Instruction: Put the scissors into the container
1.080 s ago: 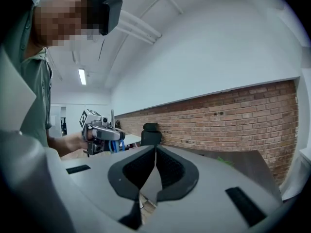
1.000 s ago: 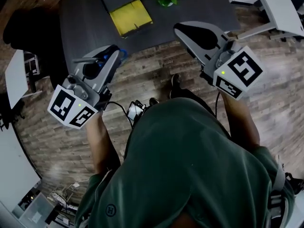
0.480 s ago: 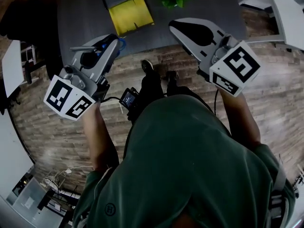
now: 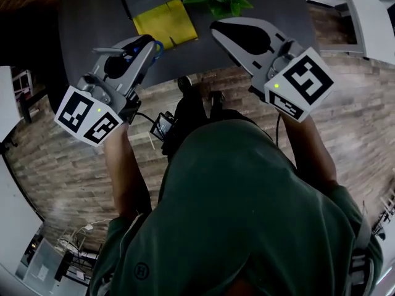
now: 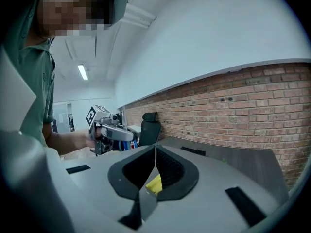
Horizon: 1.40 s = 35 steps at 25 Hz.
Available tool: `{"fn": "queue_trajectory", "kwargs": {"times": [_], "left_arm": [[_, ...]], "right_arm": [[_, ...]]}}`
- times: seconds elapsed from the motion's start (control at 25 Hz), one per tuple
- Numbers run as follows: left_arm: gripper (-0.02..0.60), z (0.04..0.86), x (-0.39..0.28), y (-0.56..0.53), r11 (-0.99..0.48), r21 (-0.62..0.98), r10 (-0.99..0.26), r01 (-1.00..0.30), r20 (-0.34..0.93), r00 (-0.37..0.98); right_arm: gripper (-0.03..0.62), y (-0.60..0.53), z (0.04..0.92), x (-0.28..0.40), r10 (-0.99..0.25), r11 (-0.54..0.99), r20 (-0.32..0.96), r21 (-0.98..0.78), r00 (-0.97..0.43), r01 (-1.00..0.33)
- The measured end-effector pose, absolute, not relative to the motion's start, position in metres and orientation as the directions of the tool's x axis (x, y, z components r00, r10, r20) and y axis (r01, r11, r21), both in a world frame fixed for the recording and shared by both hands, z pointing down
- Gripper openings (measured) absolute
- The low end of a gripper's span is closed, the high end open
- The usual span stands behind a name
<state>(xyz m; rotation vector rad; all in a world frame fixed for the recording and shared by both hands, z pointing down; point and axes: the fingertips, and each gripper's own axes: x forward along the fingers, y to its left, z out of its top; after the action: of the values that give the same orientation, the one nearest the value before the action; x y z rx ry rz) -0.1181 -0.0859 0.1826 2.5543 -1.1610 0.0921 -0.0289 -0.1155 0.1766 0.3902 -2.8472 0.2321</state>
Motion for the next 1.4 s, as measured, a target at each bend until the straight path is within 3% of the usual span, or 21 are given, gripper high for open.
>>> {"fn": "queue_trajectory", "kwargs": {"times": [0.56,1.4], "left_arm": [[0.028,0.257,-0.15,-0.134,-0.605,0.344,-0.674,-0.718,0.259,0.692],[0.028,0.367,-0.142,-0.176,-0.554,0.456,-0.567,-0.697,0.406,0.716]], "right_arm": [[0.008,-0.148,0.228,-0.07,-0.27,0.933,0.317,-0.149,-0.909,-0.328],[0.008,-0.171,0.28,-0.082,-0.246,0.907,0.402,-0.225,-0.882,-0.356]]}}
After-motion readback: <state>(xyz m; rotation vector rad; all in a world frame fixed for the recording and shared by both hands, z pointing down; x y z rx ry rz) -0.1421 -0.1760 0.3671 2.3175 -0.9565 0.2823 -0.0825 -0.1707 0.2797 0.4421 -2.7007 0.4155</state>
